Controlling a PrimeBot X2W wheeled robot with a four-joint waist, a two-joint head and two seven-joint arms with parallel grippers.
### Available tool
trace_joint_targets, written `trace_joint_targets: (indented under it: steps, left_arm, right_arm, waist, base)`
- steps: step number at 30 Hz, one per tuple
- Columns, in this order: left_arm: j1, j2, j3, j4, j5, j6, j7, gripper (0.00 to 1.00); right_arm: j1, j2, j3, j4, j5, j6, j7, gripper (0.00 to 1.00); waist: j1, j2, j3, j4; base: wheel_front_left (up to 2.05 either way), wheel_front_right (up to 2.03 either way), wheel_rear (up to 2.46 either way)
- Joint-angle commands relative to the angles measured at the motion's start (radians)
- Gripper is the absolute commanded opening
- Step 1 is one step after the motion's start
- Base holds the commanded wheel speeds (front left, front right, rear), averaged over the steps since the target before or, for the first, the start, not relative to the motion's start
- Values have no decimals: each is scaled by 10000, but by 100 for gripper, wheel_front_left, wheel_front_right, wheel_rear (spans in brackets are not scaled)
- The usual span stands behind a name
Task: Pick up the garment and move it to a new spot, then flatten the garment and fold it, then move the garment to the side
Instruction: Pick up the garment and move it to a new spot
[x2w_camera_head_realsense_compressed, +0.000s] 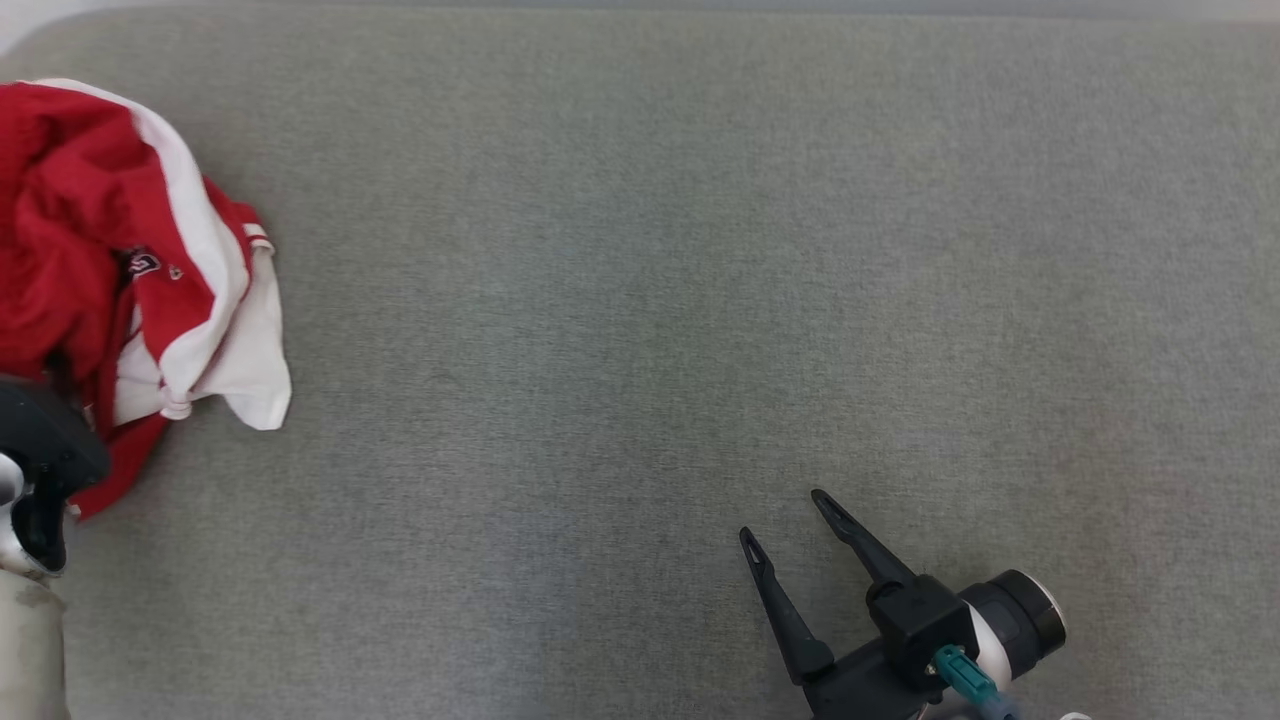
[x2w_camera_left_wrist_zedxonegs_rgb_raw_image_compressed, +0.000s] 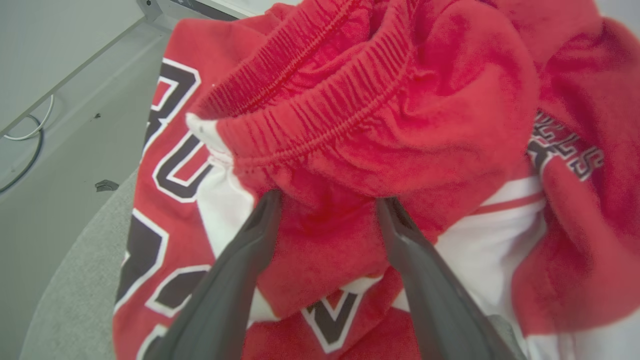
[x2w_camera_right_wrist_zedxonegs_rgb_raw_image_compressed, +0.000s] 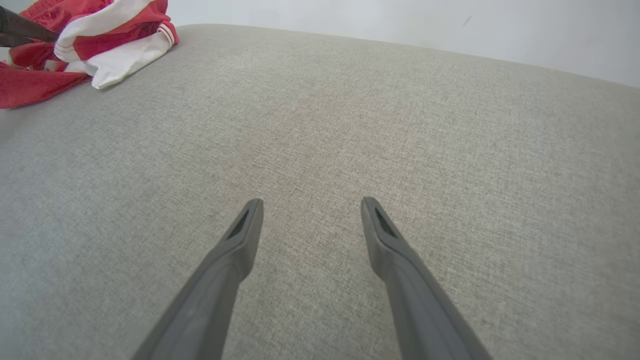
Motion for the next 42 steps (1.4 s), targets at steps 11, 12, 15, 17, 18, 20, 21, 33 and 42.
trace_joint_targets:
  steps: [11,12,15,17,18,20,21,33,42]
  left_arm:
    - [-397,671,-563,-334,431,-458,-343,0]
    - [-435,787,-642,-517,479,-567,-305,0]
    - [-612,1148,-892,-1264,640,-888,-100,0]
    - [-663,1242,-959,-1523,658,-978,-9,0]
    - [-718,1349,-1027,-1801,667,-1095,76,0]
    - [-847,1475,-1165,-2350,631,-1254,269,0]
    - [-899,1518,-1239,-2649,560,-1320,321,0]
    - [-1827,850,-2704,-5040,-520,-1675,943,0]
    - [-1701,-294,-4022,-5907,-1076,-1660,382,0]
  right_arm:
    - [-81,-15,73,464,652,-25,-487,100]
    - [-81,-17,91,556,762,-25,-552,100]
    - [-60,-17,143,820,1069,-25,-765,100]
    - [-50,-18,170,929,1176,-25,-836,100]
    - [-34,-17,188,1014,1287,-25,-898,100]
    - [-23,-18,206,1201,1493,-25,-1066,100]
    - [-9,-20,200,1298,1600,-25,-1137,100]
    - [-183,-18,430,2098,2251,-25,-1667,100]
    - [-396,-17,344,2279,2217,-25,-1768,100]
  waist:
    - [-3,-2,-850,-87]
    - [-3,-2,-1021,-104]
    - [-3,-2,-1502,-201]
    - [-3,-2,-1675,-249]
    - [-3,-2,-1802,-300]
    - [-3,-2,-2095,-434]
    - [-3,-2,-2224,-511]
    - [-3,-2,-3353,-2010]
    - [-3,-2,-3142,-3439]
  base:
    - [0,0,0]
    - [0,0,0]
    - [0,0,0]
    - [0,0,0]
    - [0,0,0]
    - [0,0,0]
    - [0,0,0]
    - [0,0,0]
    - [0,0,0]
